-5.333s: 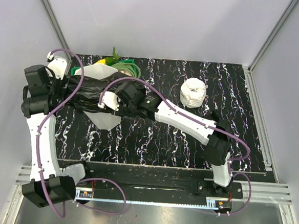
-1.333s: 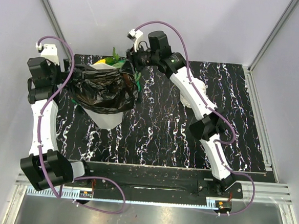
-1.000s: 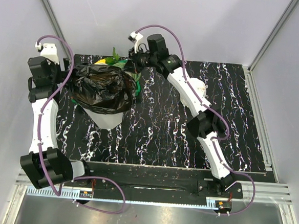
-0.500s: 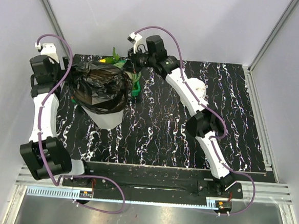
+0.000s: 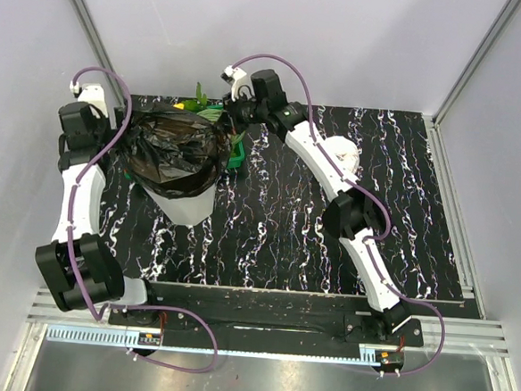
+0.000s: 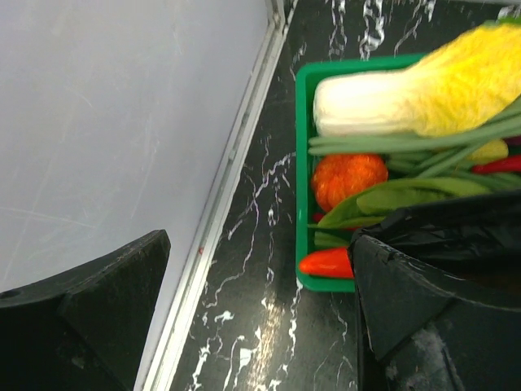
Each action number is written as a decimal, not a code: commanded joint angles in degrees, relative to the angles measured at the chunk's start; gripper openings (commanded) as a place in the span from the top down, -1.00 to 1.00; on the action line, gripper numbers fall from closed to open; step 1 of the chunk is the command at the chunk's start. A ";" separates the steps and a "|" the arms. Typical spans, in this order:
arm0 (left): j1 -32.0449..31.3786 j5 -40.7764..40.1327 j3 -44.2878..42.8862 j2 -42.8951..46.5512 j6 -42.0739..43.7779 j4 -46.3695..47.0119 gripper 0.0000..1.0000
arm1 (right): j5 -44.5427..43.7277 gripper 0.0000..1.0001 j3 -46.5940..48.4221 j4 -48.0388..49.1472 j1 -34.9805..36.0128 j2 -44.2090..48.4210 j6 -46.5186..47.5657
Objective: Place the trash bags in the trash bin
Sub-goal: Place the trash bag in the trash bin.
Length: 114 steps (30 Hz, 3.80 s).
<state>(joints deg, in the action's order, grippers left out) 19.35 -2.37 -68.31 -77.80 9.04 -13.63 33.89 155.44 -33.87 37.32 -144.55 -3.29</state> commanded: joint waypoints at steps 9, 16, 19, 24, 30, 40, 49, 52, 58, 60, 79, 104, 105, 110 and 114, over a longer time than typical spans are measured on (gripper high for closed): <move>0.42 0.26 8.90 7.74 6.08 1.85 -0.98 | -0.05 0.88 -5.93 -0.15 -0.49 3.04 2.50; 0.25 5.09 9.43 13.28 6.87 -1.13 -0.98 | -2.16 0.86 -9.18 -1.55 -0.41 6.03 5.83; 0.33 5.36 9.08 14.87 7.22 -1.84 -0.98 | -5.66 0.44 -10.41 -2.61 -0.58 8.40 7.24; 0.33 5.01 8.20 14.61 8.54 -3.24 -0.98 | -18.13 -0.15 -10.50 -7.69 -0.50 12.35 12.24; 0.16 5.89 8.55 13.55 9.15 -3.34 -0.98 | -22.81 -0.39 -20.60 -9.46 -1.28 21.49 19.01; 0.16 5.89 9.78 14.43 10.21 -2.81 -0.98 | -21.33 -0.91 -24.31 -16.57 -1.55 31.69 25.61; 0.16 6.41 9.16 14.26 10.30 -3.25 -0.98 | -1.91 -0.92 -6.75 -25.01 -1.55 22.93 19.99; 0.25 6.68 8.90 13.90 10.21 -3.68 -0.98 | 0.82 -0.91 -1.73 -25.02 -1.46 19.05 18.41; 0.25 6.94 8.73 13.46 9.95 -3.69 -0.98 | 2.67 -0.90 -2.59 -21.95 -1.46 16.76 17.18; 0.25 7.12 8.72 13.46 9.86 -3.77 -0.98 | 3.72 -0.90 -4.17 -20.37 -1.46 16.58 16.30; 0.33 5.01 13.91 15.48 13.02 -2.90 -0.38 | 4.00 0.72 -7.86 -16.32 -1.46 11.84 12.96; 0.60 2.64 24.54 18.12 16.54 2.64 1.00 | -2.24 0.84 -22.80 -8.50 1.00 14.30 11.99; 0.60 2.64 25.33 18.30 16.71 2.99 1.00 | -3.03 0.85 -23.42 -8.41 1.17 14.30 12.25; 0.86 2.63 28.49 18.91 17.33 5.80 1.00 | -5.85 0.85 -25.44 -7.53 1.44 13.86 12.78; 1.21 2.64 29.20 18.04 17.33 7.03 1.00 | -6.64 0.87 -26.50 -7.09 1.61 13.86 13.04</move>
<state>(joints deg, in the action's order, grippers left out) 20.01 0.64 -39.53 -60.47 25.47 -12.03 30.00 129.54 -42.92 38.26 -133.16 8.78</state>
